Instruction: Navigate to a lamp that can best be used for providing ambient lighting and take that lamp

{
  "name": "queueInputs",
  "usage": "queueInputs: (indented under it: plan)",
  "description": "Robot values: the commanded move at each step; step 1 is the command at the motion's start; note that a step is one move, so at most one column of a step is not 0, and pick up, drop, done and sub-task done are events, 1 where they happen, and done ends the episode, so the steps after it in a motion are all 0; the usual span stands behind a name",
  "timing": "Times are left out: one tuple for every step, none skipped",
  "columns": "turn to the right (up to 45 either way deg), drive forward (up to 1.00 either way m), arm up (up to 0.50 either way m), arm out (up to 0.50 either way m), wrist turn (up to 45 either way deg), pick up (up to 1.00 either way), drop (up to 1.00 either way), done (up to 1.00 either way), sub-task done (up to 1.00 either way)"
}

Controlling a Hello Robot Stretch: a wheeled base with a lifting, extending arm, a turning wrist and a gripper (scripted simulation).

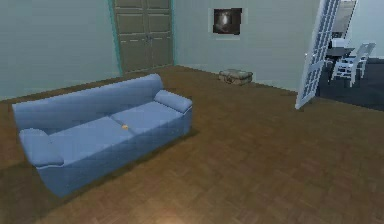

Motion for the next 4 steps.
queueInputs:
  plan:
    - [0.0, 0.00, 0.00, 0.00, 45.0, 0.00, 0.00, 0.00, 0.00]
    - [0.0, 0.00, 0.00, 0.00, 30.0, 0.00, 0.00, 0.00, 0.00]
    - [0.0, 0.00, 0.00, 0.00, 0.0, 1.00, 0.00, 0.00, 0.00]
    - [0.0, 0.00, 0.04, 0.00, 0.0, 0.00, 0.00, 0.00, 0.00]
